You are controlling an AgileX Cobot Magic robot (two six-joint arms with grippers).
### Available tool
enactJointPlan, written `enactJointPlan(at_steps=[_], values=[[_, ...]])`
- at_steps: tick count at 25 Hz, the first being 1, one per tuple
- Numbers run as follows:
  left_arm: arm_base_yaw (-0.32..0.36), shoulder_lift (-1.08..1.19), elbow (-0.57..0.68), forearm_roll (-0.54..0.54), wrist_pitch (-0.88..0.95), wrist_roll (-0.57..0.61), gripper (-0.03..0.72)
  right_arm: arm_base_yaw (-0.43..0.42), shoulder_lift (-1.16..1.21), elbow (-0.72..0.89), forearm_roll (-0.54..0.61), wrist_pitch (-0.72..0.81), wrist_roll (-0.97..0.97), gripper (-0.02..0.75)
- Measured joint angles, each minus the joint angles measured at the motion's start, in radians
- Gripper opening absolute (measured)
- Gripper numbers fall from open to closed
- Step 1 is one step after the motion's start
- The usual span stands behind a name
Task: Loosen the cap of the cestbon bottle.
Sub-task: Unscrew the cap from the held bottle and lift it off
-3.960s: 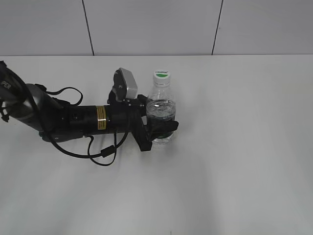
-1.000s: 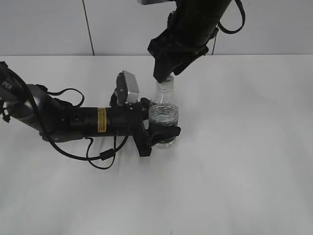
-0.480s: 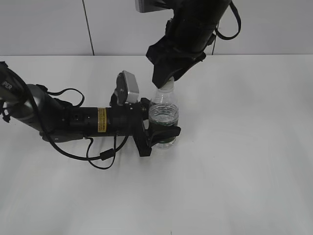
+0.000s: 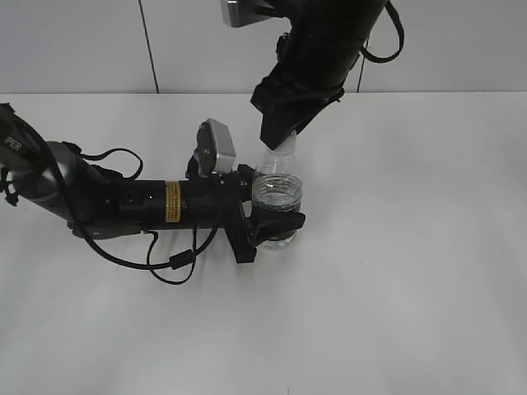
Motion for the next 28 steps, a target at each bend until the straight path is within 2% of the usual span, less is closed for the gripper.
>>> enactJointPlan(at_steps=[4,11,15,22,25,28], values=[[-0.001,0.000,-0.001,-0.002,0.001,-0.002,0.407,0.000,0.000,-0.001,-0.005,0.004,-0.247,0.302],[-0.001,0.000,-0.004,0.001,0.001,-0.002,0.407,0.000,0.000,-0.003,-0.010,0.004,-0.819,0.302],[-0.001,0.000,-0.003,0.001,0.000,-0.003,0.407,0.000,0.000,-0.003,-0.014,-0.004,-1.012,0.302],[-0.001,0.000,-0.003,0.003,-0.001,-0.003,0.407,0.000,0.000,-0.003,0.005,-0.011,-1.075,0.309],[0.000,0.000,-0.003,0.004,-0.001,-0.003,0.406,0.000,0.000,-0.003,0.007,-0.023,-1.082,0.355],[0.000,0.000,-0.003,0.006,-0.002,-0.003,0.406,0.000,0.000,-0.003,0.005,-0.029,-1.083,0.438]])
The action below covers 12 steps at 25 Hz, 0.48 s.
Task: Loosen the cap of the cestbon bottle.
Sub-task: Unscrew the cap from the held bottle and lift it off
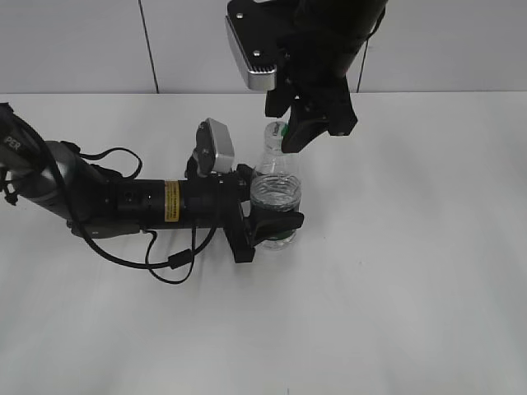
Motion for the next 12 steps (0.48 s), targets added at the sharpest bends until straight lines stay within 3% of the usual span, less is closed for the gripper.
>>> enactJointPlan(at_steps=[3,8,12], values=[[0.000,0.000,0.000,0.002,0.000,0.000,0.406,0.000,0.000,0.000,0.002,-0.006,0.021,0.486],[0.001,0.000,0.000,0.003,-0.002,0.000,0.406,0.000,-0.039,0.000,0.006,-0.007,0.121,0.501],[0.001,0.000,0.000,0.003,-0.002,0.000,0.406,0.000,-0.070,0.000,0.024,-0.006,0.366,0.503]])
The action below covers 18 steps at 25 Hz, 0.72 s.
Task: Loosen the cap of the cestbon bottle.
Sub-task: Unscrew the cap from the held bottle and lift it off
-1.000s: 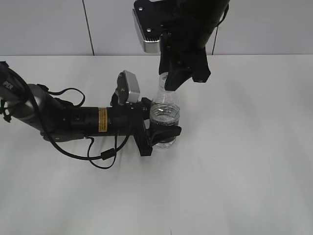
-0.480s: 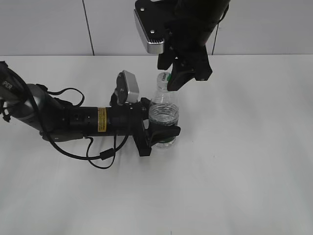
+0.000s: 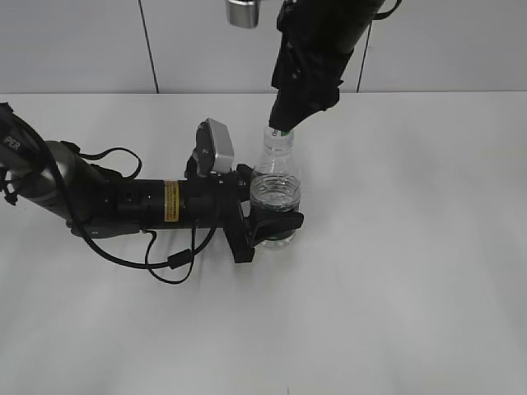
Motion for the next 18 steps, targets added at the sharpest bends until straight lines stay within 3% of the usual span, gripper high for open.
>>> enactJointPlan(at_steps=[8,11,18], values=[[0.000,0.000,0.000,0.000,0.000,0.000,0.406,0.000,-0.001,0.000,0.020,0.005,0.831,0.503],[0.000,0.000,0.000,0.000,0.000,0.000,0.406,0.000,0.007,0.000,0.024,0.006,0.930,0.503],[0.000,0.000,0.000,0.001,0.000,0.000,0.406,0.000,0.053,0.002,0.005,0.033,0.958,0.496]])
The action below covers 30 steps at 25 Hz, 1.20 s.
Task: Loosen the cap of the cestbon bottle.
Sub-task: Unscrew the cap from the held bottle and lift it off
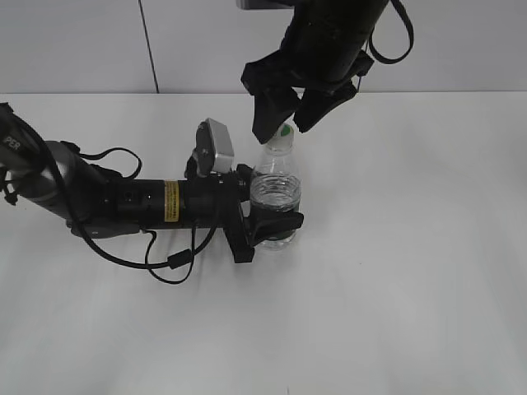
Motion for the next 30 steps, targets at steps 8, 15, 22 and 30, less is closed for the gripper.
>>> enactJointPlan(at_steps=[8,15,22,30], values=[[0.000,0.000,0.000,0.000,-0.001,0.000,0.406,0.000,0.000,0.000,-0.001,0.002,-0.002,0.431],[0.000,0.000,0.000,0.000,-0.001,0.000,0.406,0.000,0.029,0.000,-0.002,-0.001,-0.006,0.429],[0.000,0.000,0.000,0.000,-0.001,0.000,0.406,0.000,0.040,0.001,-0.008,0.001,-0.006,0.410],[0.000,0.000,0.000,0.000,0.000,0.000,0.406,0.000,0.040,0.001,-0.004,0.022,-0.030,0.330]])
